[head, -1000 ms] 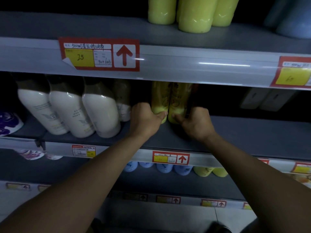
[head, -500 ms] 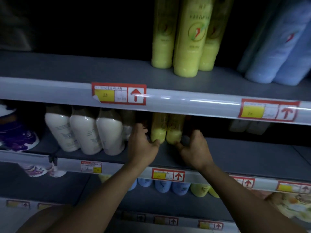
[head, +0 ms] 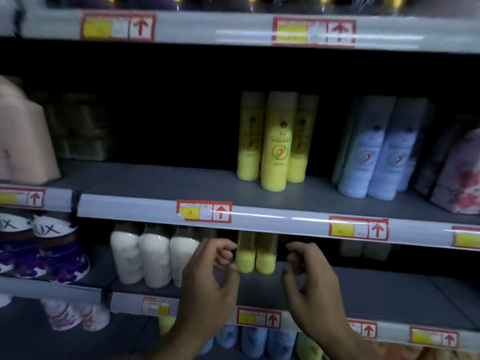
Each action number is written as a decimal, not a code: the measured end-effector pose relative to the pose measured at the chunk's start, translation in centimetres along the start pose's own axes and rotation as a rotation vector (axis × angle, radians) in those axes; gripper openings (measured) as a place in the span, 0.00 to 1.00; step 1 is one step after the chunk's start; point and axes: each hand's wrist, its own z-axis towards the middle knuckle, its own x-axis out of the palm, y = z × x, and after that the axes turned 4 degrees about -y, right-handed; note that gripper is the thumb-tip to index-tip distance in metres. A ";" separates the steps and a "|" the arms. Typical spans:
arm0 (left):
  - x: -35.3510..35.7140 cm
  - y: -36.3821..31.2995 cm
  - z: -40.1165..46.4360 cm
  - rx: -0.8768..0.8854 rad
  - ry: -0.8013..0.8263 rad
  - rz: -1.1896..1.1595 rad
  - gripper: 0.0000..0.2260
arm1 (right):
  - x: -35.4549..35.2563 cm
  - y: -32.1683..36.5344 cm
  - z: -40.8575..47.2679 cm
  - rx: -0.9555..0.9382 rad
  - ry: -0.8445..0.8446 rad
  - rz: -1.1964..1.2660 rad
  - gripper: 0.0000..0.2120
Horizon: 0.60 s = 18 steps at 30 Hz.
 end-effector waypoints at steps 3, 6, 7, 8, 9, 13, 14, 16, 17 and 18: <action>-0.7 -3.8 3.3 0.153 -0.047 -0.009 0.14 | -2.2 2.7 2.8 -0.104 -0.121 0.043 0.13; -0.6 -6.6 6.7 0.188 -0.032 -0.028 0.11 | -3.6 4.3 6.4 -0.121 -0.185 0.058 0.13; -0.3 -7.2 7.9 0.194 -0.019 -0.009 0.11 | -3.9 4.5 7.7 -0.105 -0.193 0.066 0.13; 0.0 -7.7 9.0 0.200 0.004 0.014 0.12 | -4.2 4.5 9.0 -0.078 -0.195 0.062 0.15; 0.4 -7.9 10.2 0.198 0.032 0.036 0.12 | -4.3 4.3 10.3 -0.040 -0.188 0.045 0.16; 2.7 -7.8 14.2 0.120 0.154 0.123 0.18 | -4.2 2.3 15.1 0.138 -0.097 -0.089 0.23; 3.4 -7.6 15.0 0.101 0.178 0.151 0.20 | -4.0 1.8 16.2 0.179 -0.064 -0.110 0.25; 5.0 -7.0 16.6 0.062 0.203 0.196 0.25 | -3.5 1.1 18.1 0.248 -0.001 -0.141 0.28; 5.7 -6.7 17.3 0.042 0.203 0.202 0.26 | -3.1 0.7 18.9 0.276 0.029 -0.146 0.29; 6.5 -6.4 17.9 0.020 0.197 0.200 0.27 | -2.7 0.4 19.7 0.305 0.057 -0.139 0.30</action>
